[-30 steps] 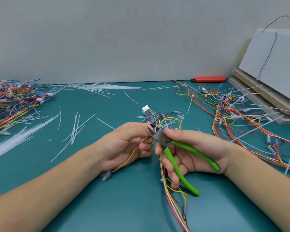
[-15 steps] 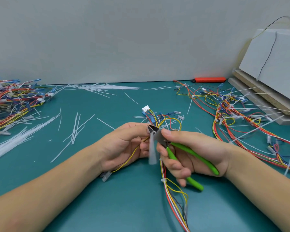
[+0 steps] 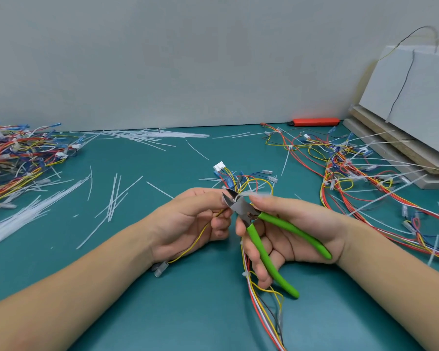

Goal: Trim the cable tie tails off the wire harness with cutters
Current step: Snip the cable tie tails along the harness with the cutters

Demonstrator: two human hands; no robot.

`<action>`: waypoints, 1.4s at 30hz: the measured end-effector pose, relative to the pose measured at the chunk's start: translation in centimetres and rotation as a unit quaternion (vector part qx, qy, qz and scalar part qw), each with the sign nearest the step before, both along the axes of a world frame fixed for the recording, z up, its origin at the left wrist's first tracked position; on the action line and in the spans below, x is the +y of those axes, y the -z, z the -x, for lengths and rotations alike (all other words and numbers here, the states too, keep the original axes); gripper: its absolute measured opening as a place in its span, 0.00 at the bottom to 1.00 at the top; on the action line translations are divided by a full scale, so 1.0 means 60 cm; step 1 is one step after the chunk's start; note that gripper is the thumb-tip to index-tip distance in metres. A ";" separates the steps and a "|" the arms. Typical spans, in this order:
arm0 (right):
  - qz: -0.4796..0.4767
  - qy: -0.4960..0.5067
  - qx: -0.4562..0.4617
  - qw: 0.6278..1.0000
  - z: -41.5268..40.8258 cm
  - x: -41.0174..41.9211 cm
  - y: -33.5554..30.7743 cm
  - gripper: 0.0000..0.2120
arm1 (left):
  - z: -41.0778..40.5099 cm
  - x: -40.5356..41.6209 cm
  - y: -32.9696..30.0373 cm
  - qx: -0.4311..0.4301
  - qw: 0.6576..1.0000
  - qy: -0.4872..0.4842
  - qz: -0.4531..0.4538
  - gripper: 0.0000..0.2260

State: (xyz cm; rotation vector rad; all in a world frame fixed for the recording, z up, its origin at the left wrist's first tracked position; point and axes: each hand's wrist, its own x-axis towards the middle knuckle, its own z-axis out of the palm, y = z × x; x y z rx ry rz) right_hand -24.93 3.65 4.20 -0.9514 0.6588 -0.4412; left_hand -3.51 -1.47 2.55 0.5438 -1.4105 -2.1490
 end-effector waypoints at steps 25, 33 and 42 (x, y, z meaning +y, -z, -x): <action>-0.007 0.008 -0.007 1.000 -0.008 0.001 0.000 0.22 | -0.001 -0.002 0.000 0.000 1.000 0.001 -0.007 0.06; -0.002 0.005 0.000 1.000 -0.007 0.002 0.000 0.22 | -0.001 -0.001 -0.002 -0.001 1.000 0.027 0.007 0.09; 0.006 0.007 0.002 1.000 -0.008 0.002 0.000 0.22 | 0.000 -0.002 -0.001 0.000 1.000 0.024 0.004 0.08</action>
